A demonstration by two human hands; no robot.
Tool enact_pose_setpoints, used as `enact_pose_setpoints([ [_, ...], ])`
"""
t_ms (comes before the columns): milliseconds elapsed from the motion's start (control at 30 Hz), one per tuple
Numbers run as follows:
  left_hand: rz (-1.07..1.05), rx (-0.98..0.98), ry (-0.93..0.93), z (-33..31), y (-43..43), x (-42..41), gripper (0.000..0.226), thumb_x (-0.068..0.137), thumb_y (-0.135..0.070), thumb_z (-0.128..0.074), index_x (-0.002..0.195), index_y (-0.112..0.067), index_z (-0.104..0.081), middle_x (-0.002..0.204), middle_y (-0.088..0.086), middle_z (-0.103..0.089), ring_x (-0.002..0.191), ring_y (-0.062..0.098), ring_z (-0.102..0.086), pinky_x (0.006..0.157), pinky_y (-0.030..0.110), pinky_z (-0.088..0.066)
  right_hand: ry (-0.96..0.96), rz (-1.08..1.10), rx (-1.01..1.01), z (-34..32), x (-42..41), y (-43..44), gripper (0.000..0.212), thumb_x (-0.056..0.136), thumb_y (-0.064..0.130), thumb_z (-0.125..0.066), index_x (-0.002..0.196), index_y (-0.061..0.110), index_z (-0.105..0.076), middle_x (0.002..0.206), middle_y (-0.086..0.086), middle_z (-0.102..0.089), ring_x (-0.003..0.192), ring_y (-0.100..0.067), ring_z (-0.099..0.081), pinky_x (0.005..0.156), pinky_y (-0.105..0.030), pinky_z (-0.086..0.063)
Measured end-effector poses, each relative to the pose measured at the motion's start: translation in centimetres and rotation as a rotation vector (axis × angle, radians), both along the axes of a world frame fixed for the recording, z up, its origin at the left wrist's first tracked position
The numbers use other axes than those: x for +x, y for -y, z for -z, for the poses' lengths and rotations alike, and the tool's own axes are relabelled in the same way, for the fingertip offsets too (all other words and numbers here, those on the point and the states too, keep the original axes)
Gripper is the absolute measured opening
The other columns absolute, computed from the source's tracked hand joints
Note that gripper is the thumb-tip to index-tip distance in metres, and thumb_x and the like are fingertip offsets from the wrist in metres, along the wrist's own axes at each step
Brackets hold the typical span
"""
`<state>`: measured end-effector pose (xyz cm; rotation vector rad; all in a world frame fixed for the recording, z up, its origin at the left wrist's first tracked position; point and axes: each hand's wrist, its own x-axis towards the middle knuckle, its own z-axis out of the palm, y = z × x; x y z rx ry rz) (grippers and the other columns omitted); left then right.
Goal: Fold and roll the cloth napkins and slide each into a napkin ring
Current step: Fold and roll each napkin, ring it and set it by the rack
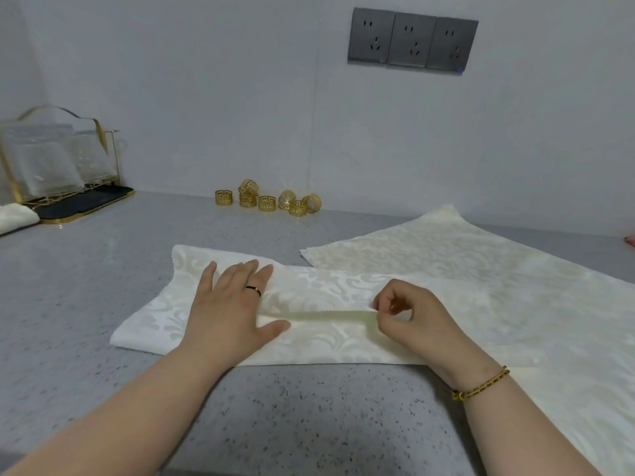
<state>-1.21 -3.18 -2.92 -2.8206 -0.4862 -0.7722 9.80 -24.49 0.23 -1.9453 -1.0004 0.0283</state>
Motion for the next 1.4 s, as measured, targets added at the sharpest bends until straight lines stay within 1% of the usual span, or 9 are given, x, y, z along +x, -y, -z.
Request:
enact_pose_setpoints([
  [167,0.092,0.135,0.061,-0.1,1.8,0.5,0.066,0.066,-0.054,-0.039,0.103,-0.007,-0.068,0.098,0.008,-0.07,0.087,0.023,-0.068,0.094,0.043,-0.026,-0.082,-0.043,0.036,-0.1,0.1,-0.1,0.031,0.077,-0.005,-0.06,0.06,0.019,-0.052,0.073,-0.002,-0.059,0.069,-0.012,-0.052,0.065,-0.016,-0.042],
  [333,0.122,0.214,0.081,-0.5,0.6,0.7,0.043,0.029,-0.008,-0.085,0.069,-0.014,-0.072,0.066,-0.001,-0.069,0.064,0.021,-0.067,0.091,0.045,-0.04,-0.09,-0.097,-0.105,0.2,0.6,0.4,0.03,0.076,-0.003,-0.059,0.059,0.02,-0.051,0.061,0.013,-0.055,0.056,-0.001,-0.043,0.057,-0.011,-0.037],
  [567,0.073,0.204,0.15,-2.4,-2.3,-2.7,0.047,0.028,0.017,-0.08,0.065,-0.011,-0.075,0.059,0.001,-0.07,0.058,0.022,-0.068,0.084,0.036,-0.037,-0.174,-0.157,-0.255,-0.3,1.2,1.5,0.032,0.08,-0.002,-0.054,0.057,0.02,-0.049,0.043,0.017,-0.046,0.043,0.004,-0.04,0.048,-0.006,-0.032],
  [733,0.066,0.268,0.121,-1.8,-5.2,-6.7,0.026,0.066,0.0,-0.051,0.062,-0.012,-0.074,0.066,-0.001,-0.072,0.061,0.02,-0.069,0.079,0.031,-0.034,-0.142,-0.167,-0.327,-0.2,1.1,1.4,0.029,0.079,0.0,-0.054,0.058,0.02,-0.05,0.048,0.016,-0.048,0.044,0.005,-0.042,0.048,-0.006,-0.033],
  [967,0.122,0.169,-0.114,-0.9,-5.9,-9.1,0.054,0.011,0.014,-0.08,0.053,-0.02,-0.071,0.055,-0.008,-0.067,0.049,0.012,-0.064,0.073,0.029,-0.034,-0.146,-0.162,-0.372,-0.2,1.1,1.4,0.029,0.079,0.0,-0.054,0.058,0.019,-0.051,0.059,0.012,-0.049,0.045,0.006,-0.044,0.049,-0.006,-0.034],
  [1067,0.001,-0.054,-0.211,-2.6,-4.2,-8.4,0.055,0.044,0.013,-0.075,0.071,-0.034,-0.068,0.071,-0.008,-0.069,0.073,0.017,-0.067,0.084,0.028,-0.032,-0.146,-0.163,-0.381,-0.1,1.1,1.5,0.029,0.079,0.0,-0.054,0.057,0.019,-0.051,0.058,0.012,-0.048,0.045,0.005,-0.042,0.05,-0.007,-0.034],
  [1167,-0.017,-0.379,-0.152,-4.6,-2.2,-5.7,0.045,0.087,-0.001,-0.042,0.102,-0.042,-0.055,0.109,0.002,-0.063,0.103,0.019,-0.054,0.078,0.024,-0.037,-0.149,-0.169,-0.443,0.0,1.2,1.5,0.028,0.078,0.003,-0.055,0.057,0.021,-0.053,0.058,0.013,-0.049,0.049,0.004,-0.043,0.055,-0.008,-0.035],
  [1267,0.083,-0.563,-0.185,-5.2,-0.3,-1.1,0.037,0.098,-0.02,-0.036,0.133,-0.026,-0.044,0.139,-0.003,-0.045,0.127,0.017,-0.042,0.097,0.024,-0.033,-0.146,-0.163,-0.501,0.1,1.4,1.6,0.027,0.077,0.008,-0.057,0.057,0.025,-0.054,0.059,0.013,-0.05,0.057,0.001,-0.043,0.06,-0.01,-0.036],
  [1400,0.065,-0.465,-0.445,-4.2,1.4,3.8,0.055,0.098,-0.04,-0.029,0.147,-0.016,-0.015,0.152,0.003,-0.023,0.138,0.022,-0.027,0.112,0.033,-0.019,-0.141,-0.131,-0.476,0.2,1.8,1.8,0.029,0.075,0.009,-0.058,0.054,0.028,-0.055,0.061,0.014,-0.053,0.061,-0.001,-0.046,0.064,-0.013,-0.038],
])
